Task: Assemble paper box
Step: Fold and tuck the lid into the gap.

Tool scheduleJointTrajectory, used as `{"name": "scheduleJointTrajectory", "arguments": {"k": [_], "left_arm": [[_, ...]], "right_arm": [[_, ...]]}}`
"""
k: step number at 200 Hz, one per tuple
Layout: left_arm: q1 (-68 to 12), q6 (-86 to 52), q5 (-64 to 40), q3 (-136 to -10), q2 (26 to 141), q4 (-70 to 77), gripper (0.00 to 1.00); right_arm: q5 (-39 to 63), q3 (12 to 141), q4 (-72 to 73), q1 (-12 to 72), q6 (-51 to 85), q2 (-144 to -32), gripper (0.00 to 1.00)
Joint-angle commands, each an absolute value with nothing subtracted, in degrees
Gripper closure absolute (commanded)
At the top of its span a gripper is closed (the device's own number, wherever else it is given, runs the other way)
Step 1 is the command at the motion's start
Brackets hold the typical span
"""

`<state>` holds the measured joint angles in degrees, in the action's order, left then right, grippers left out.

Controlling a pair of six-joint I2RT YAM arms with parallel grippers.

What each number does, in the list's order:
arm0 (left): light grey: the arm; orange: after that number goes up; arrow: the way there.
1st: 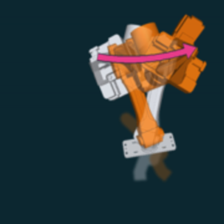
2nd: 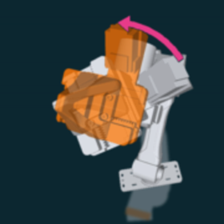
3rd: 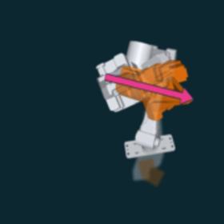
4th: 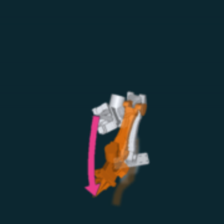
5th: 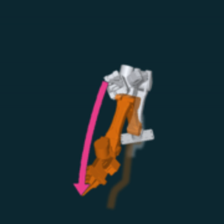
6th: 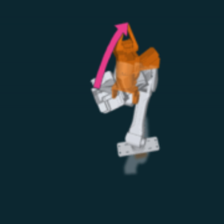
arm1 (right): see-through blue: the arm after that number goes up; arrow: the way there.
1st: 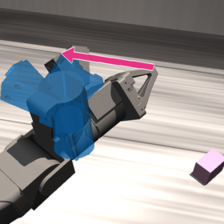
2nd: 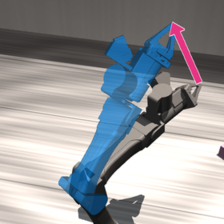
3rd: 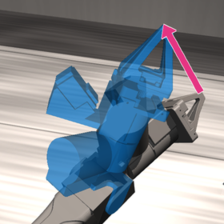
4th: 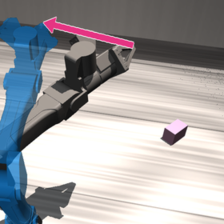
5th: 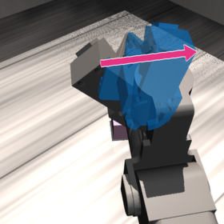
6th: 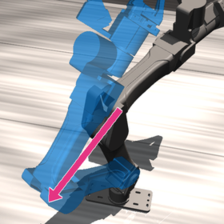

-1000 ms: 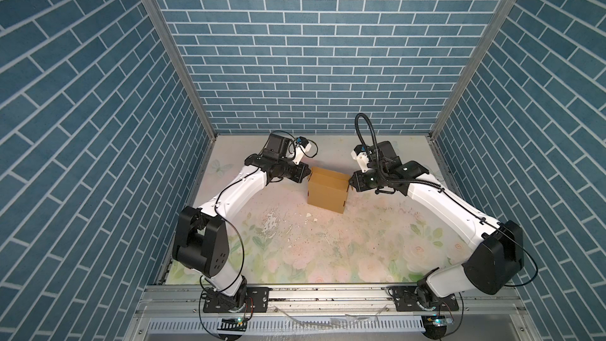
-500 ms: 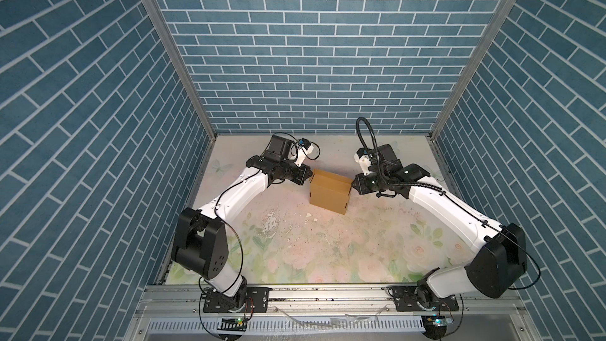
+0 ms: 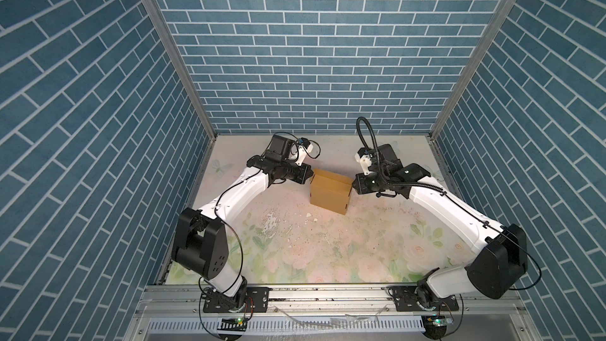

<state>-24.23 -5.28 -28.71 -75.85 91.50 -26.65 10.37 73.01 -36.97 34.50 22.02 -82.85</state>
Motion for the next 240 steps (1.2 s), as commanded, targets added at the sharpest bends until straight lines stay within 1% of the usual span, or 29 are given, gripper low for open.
{"name": "scheduleJointTrajectory", "arguments": {"k": [1,51,120,187,240], "left_arm": [[-24.68,-9.43,-29.26,-77.13,91.65,-27.75,0.93],[-24.95,-11.36,-29.06,-74.99,92.21,-25.66,0.93],[-25.14,-14.84,-29.95,-72.34,92.44,-22.59,0.93],[-25.16,-12.63,-28.36,-70.95,92.11,-22.30,0.93],[-25.19,-12.04,-27.85,-69.64,91.65,-21.37,0.93]], "right_arm": [[10.86,75.29,-36.41,34.76,26.30,-83.57,0.87],[10.16,76.90,-35.91,34.71,29.76,-85.33,0.87],[9.18,73.43,-30.22,34.79,35.95,-85.14,0.90],[7.62,71.97,-28.04,35.26,38.31,-83.87,0.92],[6.86,73.08,-29.80,35.33,38.28,-83.92,0.90]]}}
